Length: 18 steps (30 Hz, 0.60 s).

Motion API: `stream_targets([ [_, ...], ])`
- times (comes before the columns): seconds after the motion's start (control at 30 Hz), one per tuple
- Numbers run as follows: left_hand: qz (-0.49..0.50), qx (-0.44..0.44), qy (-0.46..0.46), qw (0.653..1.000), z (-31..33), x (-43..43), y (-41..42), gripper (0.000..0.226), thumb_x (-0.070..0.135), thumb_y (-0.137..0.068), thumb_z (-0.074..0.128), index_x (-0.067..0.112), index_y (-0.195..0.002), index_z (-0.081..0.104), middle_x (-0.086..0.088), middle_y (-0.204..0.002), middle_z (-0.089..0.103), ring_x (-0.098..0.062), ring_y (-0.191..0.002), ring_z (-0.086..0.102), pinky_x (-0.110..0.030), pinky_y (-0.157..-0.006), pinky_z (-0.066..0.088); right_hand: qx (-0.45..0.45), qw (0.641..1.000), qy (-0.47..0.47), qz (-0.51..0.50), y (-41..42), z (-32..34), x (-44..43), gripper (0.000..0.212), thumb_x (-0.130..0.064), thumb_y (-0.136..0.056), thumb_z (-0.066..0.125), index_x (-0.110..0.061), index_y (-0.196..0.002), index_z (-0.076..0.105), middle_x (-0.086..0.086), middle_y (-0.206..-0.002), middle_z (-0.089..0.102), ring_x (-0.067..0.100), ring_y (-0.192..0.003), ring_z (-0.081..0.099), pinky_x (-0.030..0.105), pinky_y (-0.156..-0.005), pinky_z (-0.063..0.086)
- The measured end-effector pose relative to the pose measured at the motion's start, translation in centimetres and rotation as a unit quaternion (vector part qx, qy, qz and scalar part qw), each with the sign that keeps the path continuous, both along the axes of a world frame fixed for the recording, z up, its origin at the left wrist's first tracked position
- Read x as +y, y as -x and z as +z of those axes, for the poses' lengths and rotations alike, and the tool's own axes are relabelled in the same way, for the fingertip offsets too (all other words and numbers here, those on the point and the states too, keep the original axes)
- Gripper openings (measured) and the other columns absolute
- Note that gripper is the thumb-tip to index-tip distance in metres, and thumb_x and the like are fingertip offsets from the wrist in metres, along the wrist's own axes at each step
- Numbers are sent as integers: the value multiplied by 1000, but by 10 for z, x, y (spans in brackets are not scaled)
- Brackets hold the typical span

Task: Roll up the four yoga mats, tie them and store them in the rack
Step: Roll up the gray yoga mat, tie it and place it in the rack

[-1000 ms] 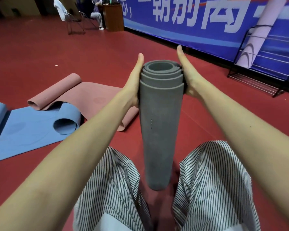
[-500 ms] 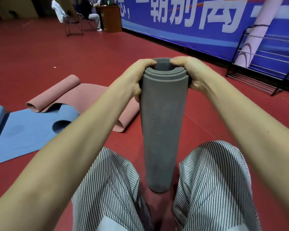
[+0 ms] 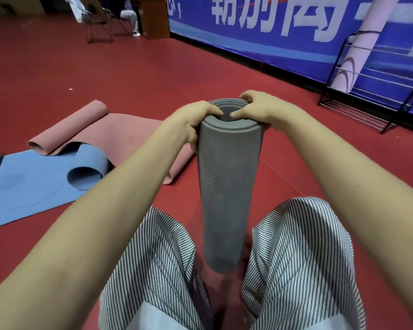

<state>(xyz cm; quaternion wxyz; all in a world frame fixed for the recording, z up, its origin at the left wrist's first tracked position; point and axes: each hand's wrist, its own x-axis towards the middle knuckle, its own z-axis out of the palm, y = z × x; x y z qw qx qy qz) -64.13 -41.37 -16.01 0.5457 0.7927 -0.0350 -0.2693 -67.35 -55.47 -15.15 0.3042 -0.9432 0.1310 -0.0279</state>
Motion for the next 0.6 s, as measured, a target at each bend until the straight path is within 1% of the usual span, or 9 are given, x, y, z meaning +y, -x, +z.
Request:
stream_targets([
  [0.07, 23, 11, 33, 999, 0, -2, 3, 13, 23, -90, 56, 14, -81, 54, -5, -55, 57, -23, -59, 53, -35, -72, 42, -32, 998, -53, -8, 3, 0, 1, 33, -8, -86, 59, 0, -118, 59, 14, -89, 61, 19, -66, 51, 20, -48, 36],
  [0.13, 38, -44, 28, 998, 6, -3, 4, 7, 18, -88, 61, 11, -88, 57, -7, -63, 57, -22, -53, 55, -35, -62, 48, -47, 999, -8, -8, 5, 8, 2, 31, -3, -86, 53, 3, -116, 59, 15, -80, 57, 19, -62, 46, 22, -49, 33],
  [0.17, 41, -85, 17, 995, 9, -3, 5, 10, 16, -86, 63, 10, -93, 58, -8, -66, 58, -19, -48, 56, -33, -55, 50, -46, 998, 35, 4, 5, 11, 1, 33, -6, -87, 52, 3, -118, 56, 17, -89, 60, 20, -68, 48, 26, -55, 35],
  [0.23, 16, -163, -47, 985, 12, -2, 7, 22, 17, -81, 66, 7, -99, 58, -9, -74, 61, -16, -48, 58, -27, -48, 51, 2, 987, 155, 40, 8, 16, 3, 48, -22, -91, 53, -6, -135, 44, 19, -125, 55, 26, -97, 54, 32, -77, 42],
  [0.3, -25, -197, -137, 971, 6, -3, 11, 38, 25, -77, 68, 7, -109, 55, -10, -94, 64, -21, -71, 62, -31, -59, 53, 84, 969, 226, 48, 11, 7, 3, 71, -36, -92, 51, -18, -151, 15, 17, -150, 31, 33, -129, 41, 38, -101, 36],
  [0.37, -51, -176, -140, 973, 4, -6, 14, 58, 28, -77, 70, 11, -128, 47, -10, -112, 60, -22, -80, 60, -35, -62, 53, 90, 968, 228, 47, 10, 1, 3, 79, -42, -92, 50, -24, -152, 2, 15, -155, 19, 36, -136, 32, 40, -108, 31],
  [0.43, -66, -160, -114, 978, 7, -8, 15, 58, 22, -80, 69, 15, -132, 46, -11, -116, 59, -22, -76, 60, -36, -58, 54, 71, 975, 205, 57, 10, 0, 0, 74, -37, -91, 54, -23, -151, 13, 15, -151, 30, 33, -132, 38, 36, -103, 34],
  [0.5, -66, -167, -110, 978, 9, -10, 19, 40, 15, -82, 66, 9, -119, 54, -14, -106, 64, -24, -71, 63, -37, -56, 56, 39, 983, 171, 62, 15, 5, 0, 64, -27, -90, 59, -21, -147, 29, 12, -143, 45, 29, -122, 48, 31, -96, 37],
  [0.6, -60, -180, -121, 974, 11, -10, 26, 34, 11, -81, 65, 4, -114, 56, -16, -95, 65, -28, -72, 66, -43, -56, 58, 25, 985, 154, 78, 24, 10, 2, 55, -19, -90, 62, -12, -140, 41, 9, -129, 54, 22, -94, 55, 21, -84, 43],
])
